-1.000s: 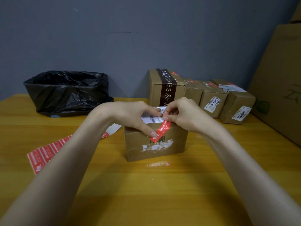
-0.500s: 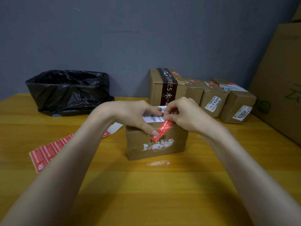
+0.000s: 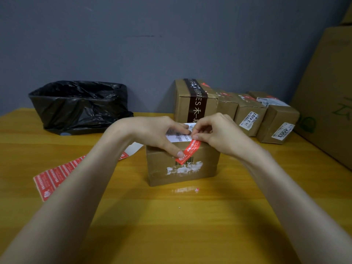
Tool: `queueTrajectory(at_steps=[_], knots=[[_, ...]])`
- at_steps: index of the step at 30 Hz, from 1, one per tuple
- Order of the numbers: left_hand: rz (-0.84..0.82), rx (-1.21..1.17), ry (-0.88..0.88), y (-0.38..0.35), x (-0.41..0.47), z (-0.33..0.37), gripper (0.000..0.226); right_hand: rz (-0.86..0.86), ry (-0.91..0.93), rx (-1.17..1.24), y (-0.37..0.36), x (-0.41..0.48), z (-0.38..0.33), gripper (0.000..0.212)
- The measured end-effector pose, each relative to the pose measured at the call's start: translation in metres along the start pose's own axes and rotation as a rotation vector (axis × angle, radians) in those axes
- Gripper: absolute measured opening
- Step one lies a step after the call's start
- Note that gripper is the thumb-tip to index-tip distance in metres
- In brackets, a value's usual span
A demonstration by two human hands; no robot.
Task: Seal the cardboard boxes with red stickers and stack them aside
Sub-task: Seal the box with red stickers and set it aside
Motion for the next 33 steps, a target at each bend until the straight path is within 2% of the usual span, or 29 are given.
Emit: queueTrajectory(at_steps=[6, 16, 20, 24, 33], knots=[[-0.006, -0.009, 0.000, 0.0001, -0.0005, -0.0011, 0.074, 0.017, 0.017, -0.009, -0.0022, 0.0003, 0.0001, 0.004], [-0.001, -0.012, 0.010, 0.0002, -0.0009, -0.0010, 0.073, -0.077, 0.051, -0.110, -0.0035, 0.0019, -0.0032, 0.014], [0.005, 0.001, 0.023, 0.0013, -0.0010, -0.0001, 0.072, -0.107, 0.026, -0.022, 0.0001, 0.0020, 0.0024, 0.023], [0.003, 0.002, 0.036, 0.0014, -0.0011, 0.0006, 0.070, -0.098, 0.016, 0.089, 0.0028, 0.0028, 0.0053, 0.017], [-0.002, 0.007, 0.011, 0.0005, -0.0019, 0.0012, 0.070, -0.084, 0.025, -0.018, -0.0023, 0.0058, 0.0004, 0.017]])
Point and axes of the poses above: each hand's wrist, its own x-axis towards the middle knuckle, its own y-axis out of the back of the hand, z = x × y, the point moved 4 cm from there along x, towards the middle knuckle, and after that the axes turned 2 degrees about -x, right-handed, at the moved point
